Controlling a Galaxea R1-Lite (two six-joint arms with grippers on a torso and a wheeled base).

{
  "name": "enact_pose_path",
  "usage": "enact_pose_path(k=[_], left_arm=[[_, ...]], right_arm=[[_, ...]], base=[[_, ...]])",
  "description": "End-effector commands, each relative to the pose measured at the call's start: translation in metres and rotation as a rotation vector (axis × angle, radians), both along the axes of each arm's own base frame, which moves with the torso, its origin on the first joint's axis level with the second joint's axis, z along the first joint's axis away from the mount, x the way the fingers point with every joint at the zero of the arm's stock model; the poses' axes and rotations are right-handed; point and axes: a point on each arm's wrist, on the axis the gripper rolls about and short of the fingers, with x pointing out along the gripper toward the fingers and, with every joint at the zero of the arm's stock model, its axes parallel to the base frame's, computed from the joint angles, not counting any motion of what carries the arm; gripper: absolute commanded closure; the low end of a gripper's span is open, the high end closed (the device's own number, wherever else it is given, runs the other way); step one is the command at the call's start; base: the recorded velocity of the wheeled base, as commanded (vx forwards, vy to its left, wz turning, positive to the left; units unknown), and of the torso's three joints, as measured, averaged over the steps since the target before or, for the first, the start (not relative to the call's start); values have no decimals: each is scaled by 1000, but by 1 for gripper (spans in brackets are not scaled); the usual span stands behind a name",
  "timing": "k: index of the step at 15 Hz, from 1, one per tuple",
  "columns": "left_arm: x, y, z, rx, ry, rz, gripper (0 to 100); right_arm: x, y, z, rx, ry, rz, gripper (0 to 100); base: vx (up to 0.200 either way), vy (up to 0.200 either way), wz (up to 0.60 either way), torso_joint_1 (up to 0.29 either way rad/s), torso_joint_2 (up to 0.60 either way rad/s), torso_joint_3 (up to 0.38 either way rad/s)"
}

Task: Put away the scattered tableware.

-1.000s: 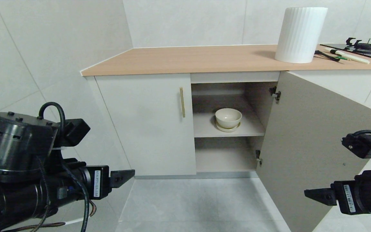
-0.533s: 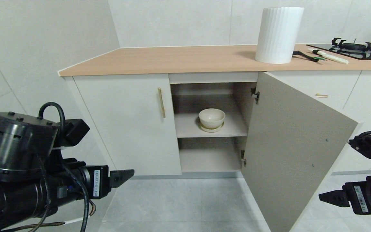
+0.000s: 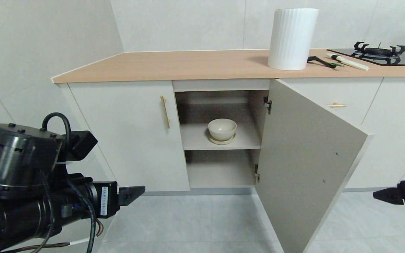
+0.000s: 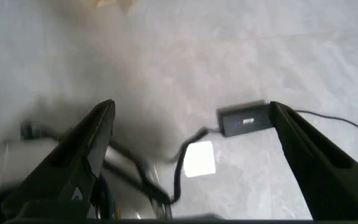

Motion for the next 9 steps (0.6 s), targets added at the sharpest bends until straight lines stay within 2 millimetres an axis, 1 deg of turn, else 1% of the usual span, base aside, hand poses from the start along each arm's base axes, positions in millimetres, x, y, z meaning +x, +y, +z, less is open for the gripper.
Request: enact_pose_path(k=[1, 3, 4, 6, 7, 8, 9], left_arm=[[0, 0, 0, 0, 1, 1, 0], [0, 0, 0, 0, 1, 1, 0], [0, 0, 0, -1, 1, 1, 0], [0, 0, 0, -1, 1, 1, 0], [0, 0, 0, -1, 1, 1, 0], [0, 0, 0, -2, 0, 1, 0], [0, 0, 0, -2, 0, 1, 0]], right_arm=[[12, -8, 0, 7, -29, -60, 0], [29, -18, 0, 26, -100, -129, 0], [32, -19, 0, 32, -110, -141, 0], [50, -20, -4, 95, -171, -204, 0], [51, -20, -4, 98, -175, -206, 0], [60, -20, -7, 118, -194, -223, 0], [61, -20, -7, 125, -199, -228, 0]], base=[[0, 0, 0, 0, 0, 0], [0, 0, 0, 0, 0, 0], [0, 0, 0, 0, 0, 0], [0, 0, 0, 0, 0, 0], [0, 0, 0, 0, 0, 0], [0, 0, 0, 0, 0, 0], [0, 0, 0, 0, 0, 0]])
